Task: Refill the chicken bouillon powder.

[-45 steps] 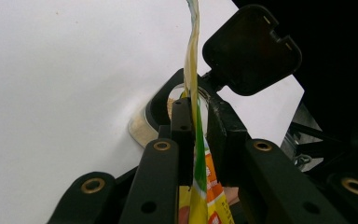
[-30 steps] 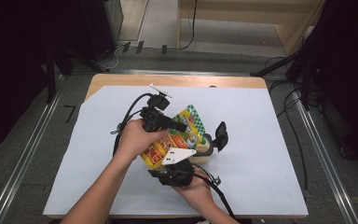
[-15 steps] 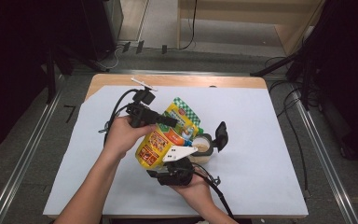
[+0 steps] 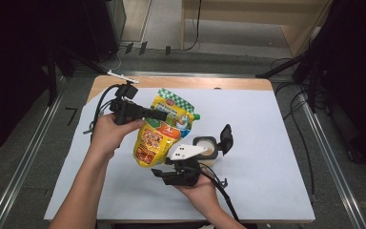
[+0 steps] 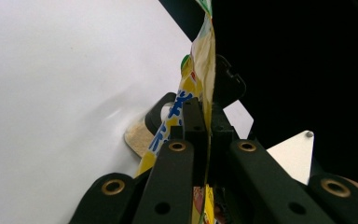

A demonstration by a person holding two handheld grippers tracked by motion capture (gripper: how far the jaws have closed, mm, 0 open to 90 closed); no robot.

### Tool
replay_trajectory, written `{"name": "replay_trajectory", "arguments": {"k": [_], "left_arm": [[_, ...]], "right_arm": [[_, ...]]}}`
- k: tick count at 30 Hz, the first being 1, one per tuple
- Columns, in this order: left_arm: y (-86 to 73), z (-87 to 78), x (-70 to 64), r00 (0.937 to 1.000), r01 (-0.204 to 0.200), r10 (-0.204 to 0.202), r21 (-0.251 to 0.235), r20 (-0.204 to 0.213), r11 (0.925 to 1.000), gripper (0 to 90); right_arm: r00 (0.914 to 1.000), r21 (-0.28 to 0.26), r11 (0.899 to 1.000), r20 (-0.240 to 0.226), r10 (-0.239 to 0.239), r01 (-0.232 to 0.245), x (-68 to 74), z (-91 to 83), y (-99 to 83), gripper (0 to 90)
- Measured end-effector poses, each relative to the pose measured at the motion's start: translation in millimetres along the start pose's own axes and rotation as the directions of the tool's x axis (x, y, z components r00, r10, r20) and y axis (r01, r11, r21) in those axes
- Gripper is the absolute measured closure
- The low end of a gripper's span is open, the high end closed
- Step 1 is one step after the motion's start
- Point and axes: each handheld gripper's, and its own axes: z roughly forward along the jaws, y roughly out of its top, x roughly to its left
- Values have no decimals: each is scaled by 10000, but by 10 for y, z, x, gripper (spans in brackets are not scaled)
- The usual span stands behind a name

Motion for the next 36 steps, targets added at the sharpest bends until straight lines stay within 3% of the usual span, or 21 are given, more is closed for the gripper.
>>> {"name": "replay_trajectory", "arguments": {"k": [8, 13, 19, 22, 23, 28, 32, 36], "left_arm": [[-17, -106, 37, 10000, -5, 4, -412, -38, 9991, 900], [-32, -177, 94, 9992, 32, -60, -696, -393, 9976, 900], [-66, -296, 257, 9971, 410, -484, -1200, -595, 9919, 900], [-83, -315, 329, 9956, 596, -687, -1349, -639, 9891, 900], [-87, -316, 350, 9952, 638, -736, -1426, -643, 9877, 900], [-95, -311, 503, 9911, 649, -820, -1573, -1048, 9854, 900], [-109, -280, 645, 9871, 820, -1047, -1796, -1208, 9803, 900], [-90, -217, 686, 9834, 754, -1044, -1893, -1487, 9790, 900]], "right_arm": [[9997, -58, 9999, 199, 155, -154, -63, -46, 13, 519], [9998, -185, 9997, 163, 152, -149, -66, -69, 23, 519], [9999, -136, 9999, 74, 68, -67, -40, -73, 31, 517], [9995, -75, 9996, -194, 264, -266, -41, -78, 36, 509], [9987, -46, 9991, -300, 410, -412, -42, -86, 38, 509], [9996, -25, 10000, -278, 51, -52, -32, -118, 39, 507], [9995, 156, 9998, -294, 118, -114, -53, -98, 28, 507], [9996, 201, 9997, -271, 117, -111, -69, -96, 25, 506]]}}
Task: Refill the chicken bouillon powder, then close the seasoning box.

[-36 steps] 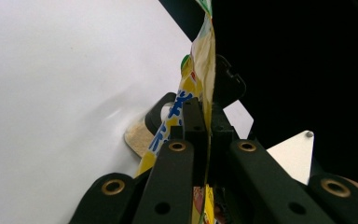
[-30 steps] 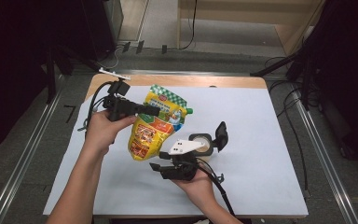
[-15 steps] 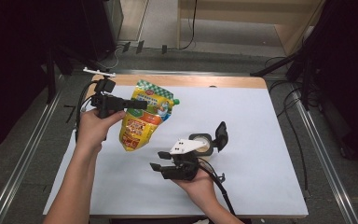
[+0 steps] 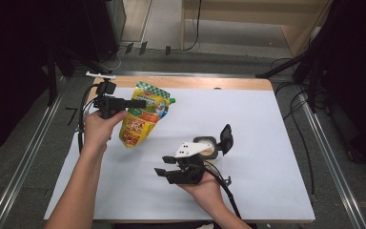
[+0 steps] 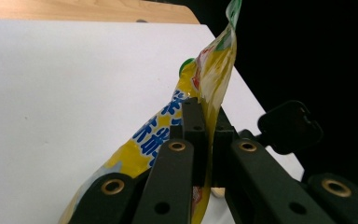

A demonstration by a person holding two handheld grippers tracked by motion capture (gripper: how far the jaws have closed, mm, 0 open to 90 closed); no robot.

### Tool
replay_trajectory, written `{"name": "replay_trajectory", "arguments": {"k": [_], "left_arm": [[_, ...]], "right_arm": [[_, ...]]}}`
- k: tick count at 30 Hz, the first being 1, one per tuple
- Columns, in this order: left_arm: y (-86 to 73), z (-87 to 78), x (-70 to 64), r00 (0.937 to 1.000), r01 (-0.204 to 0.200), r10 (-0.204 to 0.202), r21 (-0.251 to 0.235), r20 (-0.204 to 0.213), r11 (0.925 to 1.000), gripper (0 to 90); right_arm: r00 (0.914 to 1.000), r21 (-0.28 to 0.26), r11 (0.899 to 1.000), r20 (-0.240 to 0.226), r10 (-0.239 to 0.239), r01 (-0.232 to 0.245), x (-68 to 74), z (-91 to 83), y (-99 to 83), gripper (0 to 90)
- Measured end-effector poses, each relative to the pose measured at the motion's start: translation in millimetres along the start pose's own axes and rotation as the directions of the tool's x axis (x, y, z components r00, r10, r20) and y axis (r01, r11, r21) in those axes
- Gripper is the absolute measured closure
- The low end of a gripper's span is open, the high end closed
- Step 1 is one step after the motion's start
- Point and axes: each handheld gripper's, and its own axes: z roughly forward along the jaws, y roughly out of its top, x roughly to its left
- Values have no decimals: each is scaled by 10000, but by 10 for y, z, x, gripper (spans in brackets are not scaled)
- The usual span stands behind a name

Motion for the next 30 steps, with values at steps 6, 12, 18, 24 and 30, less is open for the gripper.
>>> {"name": "replay_trajectory", "arguments": {"k": [6, 12, 18, 24, 30], "left_arm": [[15, 135, 34, 9990, -409, 414, -276, 175, 9988, 900], [-35, 208, 174, 9996, -268, 268, -72, 20, 9996, 900], [-61, 152, 205, 9997, -208, 210, -167, 82, 9996, 900], [-113, 87, 224, 9997, -97, 102, -241, 203, 9997, 896], [-172, 20, 232, 9992, -157, 165, -193, 369, 9997, 888]], "right_arm": [[10000, 65, 10000, 66, 49, -50, -17, -5, -19, 499], [9997, 106, 9998, 132, 196, -197, -26, -27, -35, 498], [9998, 169, 9998, 177, 129, -132, -19, -30, -50, 499], [9999, -49, 10000, 117, 39, -38, -10, -48, -10, 506], [9995, 58, 9996, 111, -289, 288, 19, -34, 33, 510]]}}
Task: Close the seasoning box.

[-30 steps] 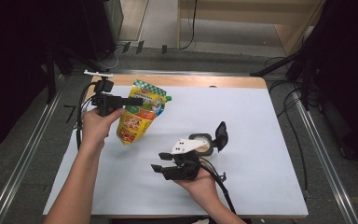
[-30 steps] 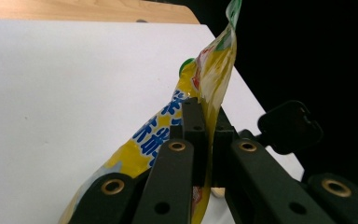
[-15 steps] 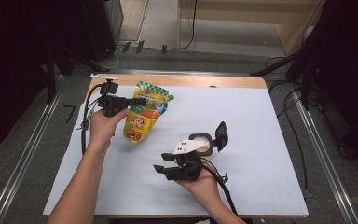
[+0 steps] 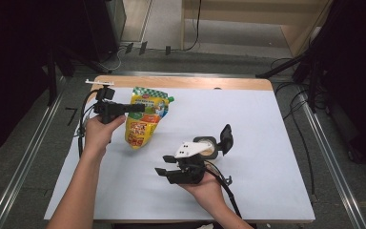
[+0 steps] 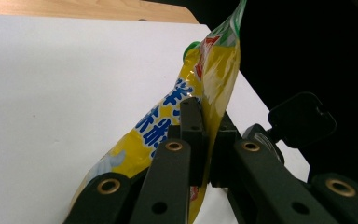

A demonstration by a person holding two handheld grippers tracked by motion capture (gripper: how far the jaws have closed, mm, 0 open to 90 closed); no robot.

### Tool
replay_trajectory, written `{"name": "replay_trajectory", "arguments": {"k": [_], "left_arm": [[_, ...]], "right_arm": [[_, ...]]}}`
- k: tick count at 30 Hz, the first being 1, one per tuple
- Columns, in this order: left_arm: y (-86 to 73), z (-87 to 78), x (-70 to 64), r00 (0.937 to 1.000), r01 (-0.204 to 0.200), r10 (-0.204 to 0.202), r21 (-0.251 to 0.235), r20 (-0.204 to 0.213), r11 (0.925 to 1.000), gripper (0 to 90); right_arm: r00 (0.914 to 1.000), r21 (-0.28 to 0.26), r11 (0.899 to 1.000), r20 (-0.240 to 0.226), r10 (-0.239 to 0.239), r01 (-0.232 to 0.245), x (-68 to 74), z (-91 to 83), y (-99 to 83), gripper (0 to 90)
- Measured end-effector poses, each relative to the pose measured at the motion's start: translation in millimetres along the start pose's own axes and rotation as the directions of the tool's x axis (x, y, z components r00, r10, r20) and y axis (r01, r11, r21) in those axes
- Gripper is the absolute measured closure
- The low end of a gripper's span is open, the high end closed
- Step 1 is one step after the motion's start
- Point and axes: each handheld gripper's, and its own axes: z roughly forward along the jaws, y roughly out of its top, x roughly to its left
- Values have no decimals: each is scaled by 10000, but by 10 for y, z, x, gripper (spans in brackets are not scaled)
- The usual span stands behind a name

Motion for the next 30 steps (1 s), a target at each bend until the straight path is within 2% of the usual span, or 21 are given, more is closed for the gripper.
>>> {"name": "replay_trajectory", "arguments": {"k": [4, 6, 11, 19, 24, 26, 30], "left_arm": [[-20, -59, -15, 9997, -60, 62, 84, -247, 9999, 882], [-36, -87, -24, 9991, -233, 239, 150, -358, 9996, 881], [-73, -167, -44, 9975, -517, 527, 232, -474, 9984, 871], [-169, -296, -96, 9952, -721, 733, 208, -649, 9972, 849], [-303, -369, -86, 9938, -882, 882, 39, -683, 9961, 822], [-368, -390, -80, 9915, -1089, 1085, -17, -724, 9941, 798], [-453, -432, -91, 9909, -1145, 1143, 10, -709, 9934, 761]], "right_arm": [[9999, 96, 10000, -113, -2, 3, -11, 17, 8, 520], [9999, 117, 9999, -110, 35, -34, -22, 16, 12, 522], [9999, 28, 10000, -70, 81, -81, -57, -3, 32, 524], [10000, -1, 10000, -27, 69, -69, -80, -16, 62, 527], [10000, 36, 10000, -25, 38, -38, -86, -5, 63, 527], [10000, 87, 9999, -30, 58, -58, -80, -1, 63, 527], [10000, 65, 10000, -19, 34, -34, -82, -4, 64, 527]]}}
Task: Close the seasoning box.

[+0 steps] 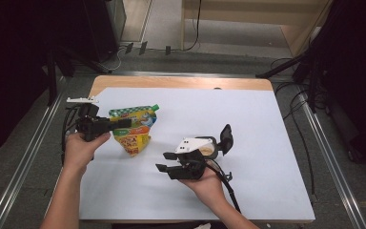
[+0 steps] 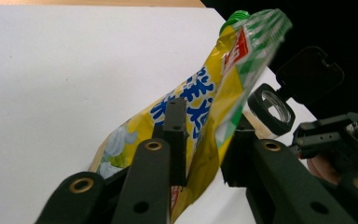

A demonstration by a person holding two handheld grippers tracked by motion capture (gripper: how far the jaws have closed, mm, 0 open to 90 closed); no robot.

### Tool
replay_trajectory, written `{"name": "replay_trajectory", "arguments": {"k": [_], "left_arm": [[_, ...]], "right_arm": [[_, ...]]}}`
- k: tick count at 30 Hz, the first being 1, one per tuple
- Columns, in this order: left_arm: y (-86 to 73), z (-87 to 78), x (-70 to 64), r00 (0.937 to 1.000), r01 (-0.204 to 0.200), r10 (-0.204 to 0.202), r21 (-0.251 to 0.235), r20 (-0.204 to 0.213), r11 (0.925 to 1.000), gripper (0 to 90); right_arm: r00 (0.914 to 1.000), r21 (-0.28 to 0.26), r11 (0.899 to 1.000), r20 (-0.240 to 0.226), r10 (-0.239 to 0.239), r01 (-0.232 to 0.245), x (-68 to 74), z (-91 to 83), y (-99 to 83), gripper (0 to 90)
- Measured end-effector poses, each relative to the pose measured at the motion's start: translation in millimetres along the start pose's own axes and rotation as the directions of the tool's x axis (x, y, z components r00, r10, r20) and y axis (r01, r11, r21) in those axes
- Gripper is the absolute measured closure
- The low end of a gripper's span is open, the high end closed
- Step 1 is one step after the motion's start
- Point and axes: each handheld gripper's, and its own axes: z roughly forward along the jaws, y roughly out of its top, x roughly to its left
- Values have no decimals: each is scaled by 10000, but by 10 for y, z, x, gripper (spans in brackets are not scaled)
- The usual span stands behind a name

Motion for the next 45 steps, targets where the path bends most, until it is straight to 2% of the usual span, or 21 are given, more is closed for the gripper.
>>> {"name": "replay_trajectory", "arguments": {"k": [4, 7, 11, 13, 19, 26, 29, 31, 34, 36, 39, 41, 43, 45], "left_arm": [[-62, -34, -2, 9998, 32, -31, 29, -188, 10000, 730], [-105, -58, 3, 9999, -29, 31, 129, -151, 9999, 678], [-142, -95, -7, 9989, -288, 297, 252, -367, 9993, 617], [-162, -122, -1, 9985, -321, 327, 151, -434, 9994, 574], [-196, -223, 47, 9982, -116, 115, -18, -582, 9999, 497], [-246, -299, 119, 9972, -153, 169, 218, -733, 9996, 484], [-275, -337, 145, 9946, -192, 222, 309, -1015, 9993, 475], [-288, -358, 162, 9953, -14, 60, 476, -969, 9989, 475], [-326, -390, 169, 9934, -326, 393, 628, -1077, 9975, 473], [-340, -418, 190, 9917, -332, 399, 570, -1219, 9978, 473], [-363, -470, 241, 9924, -153, 200, 401, -1215, 9991, 462], [-383, -488, 272, 9924, -158, 209, 431, -1209, 9989, 455], [-397, -500, 296, 9886, -154, 213, 404, -1490, 9991, 463], [-405, -514, 307, 9900, -9, 59, 354, -1413, 9994, 462]], "right_arm": [[10000, -36, 10000, 22, 4, -4, -6, -6, -1, 527], [10000, -21, 10000, 11, 19, -19, -4, -12, 2, 530], [10000, 2, 10000, 13, 54, -54, -14, -20, 10, 537], [9999, 23, 9999, 35, 129, -130, -23, -27, 11, 541], [9996, -44, 9997, 159, 227, -226, -51, -72, 31, 559], [9992, -77, 9996, 287, 289, -286, -93, -135, 60, 583], [9992, -55, 9996, 262, 294, -293, -100, -158, 78, 595], [9990, 11, 9992, 222, 390, -390, -113, -169, 91, 595], [9980, 50, 9982, 196, 604, -605, -139, -202, 107, 600], [9975, 46, 9977, 248, 669, -670, -156, -233, 121, 609], [9972, 126, 9975, 275, 695, -699, -175, -294, 156, 631], [9975, 206, 9974, 201, 679, -684, -181, -343, 187, 674], [9974, 189, 9973, 179, 703, -706, -201, -399, 218, 709], [9963, 156, 9962, 132, 850, -852, -229, -459, 245, 746]]}}
